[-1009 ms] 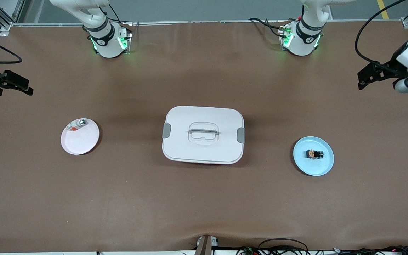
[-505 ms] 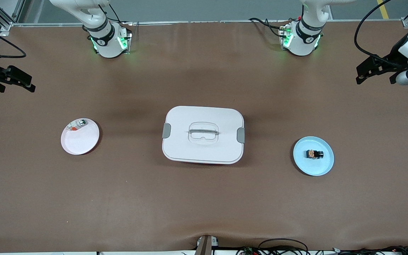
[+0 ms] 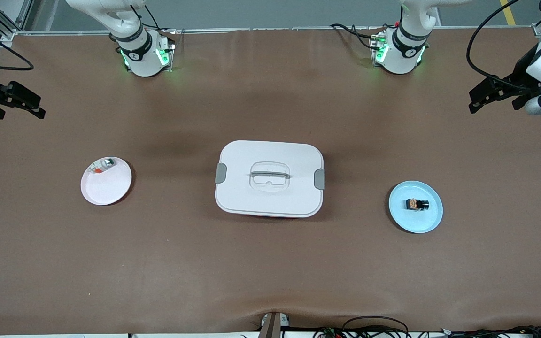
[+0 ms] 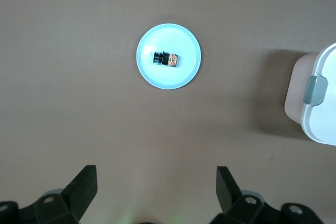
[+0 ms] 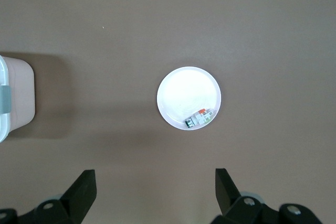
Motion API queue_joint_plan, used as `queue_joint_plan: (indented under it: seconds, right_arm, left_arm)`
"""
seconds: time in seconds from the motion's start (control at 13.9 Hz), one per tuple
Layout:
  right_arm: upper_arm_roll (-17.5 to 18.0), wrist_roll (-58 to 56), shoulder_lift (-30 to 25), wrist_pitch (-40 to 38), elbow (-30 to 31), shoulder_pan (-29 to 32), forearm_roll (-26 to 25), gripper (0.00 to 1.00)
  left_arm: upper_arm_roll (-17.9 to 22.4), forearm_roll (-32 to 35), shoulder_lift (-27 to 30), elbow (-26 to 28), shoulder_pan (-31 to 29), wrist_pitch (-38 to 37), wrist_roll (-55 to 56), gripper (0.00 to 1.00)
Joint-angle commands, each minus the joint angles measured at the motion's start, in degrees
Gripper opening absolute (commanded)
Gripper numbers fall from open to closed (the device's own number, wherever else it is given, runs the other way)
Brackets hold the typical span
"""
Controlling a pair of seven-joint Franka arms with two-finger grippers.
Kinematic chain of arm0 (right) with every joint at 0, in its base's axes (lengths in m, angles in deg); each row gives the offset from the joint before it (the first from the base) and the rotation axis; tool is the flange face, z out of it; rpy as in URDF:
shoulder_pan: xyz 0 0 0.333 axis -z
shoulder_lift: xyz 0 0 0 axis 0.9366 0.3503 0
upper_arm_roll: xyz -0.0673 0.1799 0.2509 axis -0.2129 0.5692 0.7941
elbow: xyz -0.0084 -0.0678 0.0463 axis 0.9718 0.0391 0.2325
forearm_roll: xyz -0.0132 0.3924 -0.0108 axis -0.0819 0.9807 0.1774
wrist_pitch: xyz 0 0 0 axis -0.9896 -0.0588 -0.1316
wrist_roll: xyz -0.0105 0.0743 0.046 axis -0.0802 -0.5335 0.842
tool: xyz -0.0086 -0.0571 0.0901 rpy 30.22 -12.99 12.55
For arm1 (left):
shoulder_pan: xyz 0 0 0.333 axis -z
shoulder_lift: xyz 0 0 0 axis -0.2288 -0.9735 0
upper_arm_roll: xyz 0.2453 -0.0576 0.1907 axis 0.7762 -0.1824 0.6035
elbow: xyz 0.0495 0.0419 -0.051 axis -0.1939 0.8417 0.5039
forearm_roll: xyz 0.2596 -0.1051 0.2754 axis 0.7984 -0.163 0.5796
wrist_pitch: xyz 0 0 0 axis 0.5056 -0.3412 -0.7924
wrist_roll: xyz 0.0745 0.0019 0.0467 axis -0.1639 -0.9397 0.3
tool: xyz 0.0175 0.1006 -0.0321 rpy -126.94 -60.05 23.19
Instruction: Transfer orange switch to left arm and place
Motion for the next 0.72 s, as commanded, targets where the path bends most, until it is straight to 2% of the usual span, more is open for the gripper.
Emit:
queue_joint_plan:
  seconds: [0.0, 0.65]
  right_arm:
    - [0.6, -0.56, -1.08, 0.27, 0.74, 0.62, -0.85, 1.0]
    - [0.6, -0.56, -0.99, 0.35, 0.56, 0.53, -0.85, 1.0]
  left_arm:
    - [-0.32, -0.41, 0.26, 0.2, 0.08, -0.24, 1.25, 1.0]
    - [0.2, 0.11, -1.41, -2.35, -0.36, -0.51, -2.26, 1.0]
